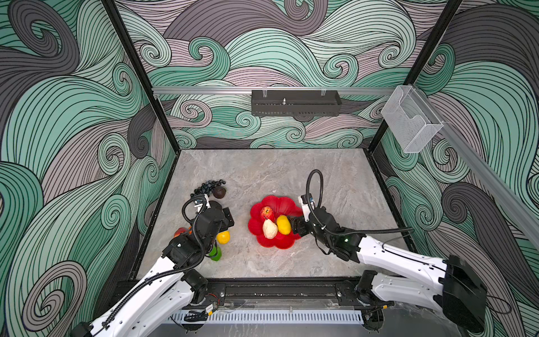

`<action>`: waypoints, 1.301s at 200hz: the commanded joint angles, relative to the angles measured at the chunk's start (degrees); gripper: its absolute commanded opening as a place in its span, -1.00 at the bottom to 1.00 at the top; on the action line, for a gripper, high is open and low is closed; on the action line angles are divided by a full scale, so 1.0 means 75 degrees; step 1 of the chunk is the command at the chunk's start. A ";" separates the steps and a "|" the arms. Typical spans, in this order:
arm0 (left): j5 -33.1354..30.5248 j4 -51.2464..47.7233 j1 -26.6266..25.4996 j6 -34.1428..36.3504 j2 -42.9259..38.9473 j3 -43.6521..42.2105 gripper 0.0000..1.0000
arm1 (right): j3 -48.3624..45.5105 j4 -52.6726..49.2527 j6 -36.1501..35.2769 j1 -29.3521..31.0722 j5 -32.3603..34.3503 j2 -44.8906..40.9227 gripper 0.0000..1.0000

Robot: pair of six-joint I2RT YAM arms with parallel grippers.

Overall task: Place and organize the fake fruits in the fruit bowl
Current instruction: 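Open the right gripper and draw it back while the left moves over the avocado, then lower the left gripper and close it on the dark avocado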

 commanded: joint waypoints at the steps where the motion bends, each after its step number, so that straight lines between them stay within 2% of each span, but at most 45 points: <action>1: 0.0239 -0.1022 0.0370 -0.0452 0.0014 0.0188 0.98 | -0.0531 0.0110 -0.0359 -0.0205 0.0574 -0.0639 0.70; 41: 0.0264 -0.1223 0.1175 -0.0211 0.0048 0.0155 0.97 | -0.1784 0.1059 -0.0148 -0.0799 0.0563 -0.1196 0.80; 64: 0.0788 -0.0324 0.1818 -0.0138 0.0345 0.0037 0.97 | -0.1927 0.1210 0.0138 -0.1082 0.0303 -0.1093 0.83; 85: 0.1136 0.0486 0.2328 -0.0118 0.1333 0.0178 0.97 | -0.1870 0.1097 0.0139 -0.1142 0.0208 -0.1046 0.84; 103: 0.1138 0.0640 0.2728 0.0014 0.2421 0.0616 0.88 | -0.2079 0.1266 0.0142 -0.1219 0.0369 -0.1028 0.86; 119: 0.1664 0.0548 0.3218 -0.0094 0.3351 0.1012 0.86 | -0.2115 0.1127 0.0289 -0.1397 0.0331 -0.1186 0.91; 148: 0.2611 0.0858 0.3662 -0.0013 0.4786 0.1549 0.76 | -0.2244 0.1483 0.0421 -0.1527 -0.0227 -0.1219 0.94; 175: 0.2664 0.1403 0.3771 0.0074 0.5472 0.1678 0.73 | -0.2185 0.1473 0.0444 -0.1551 -0.0266 -0.1071 0.95; 210: 0.2642 0.1241 0.3900 -0.0015 0.6418 0.2121 0.71 | -0.2164 0.1505 0.0431 -0.1576 -0.0283 -0.0976 0.95; 260: 0.2974 0.1469 0.4224 -0.0137 0.7047 0.2230 0.74 | -0.2045 0.1506 0.0418 -0.1635 -0.0460 -0.0733 0.95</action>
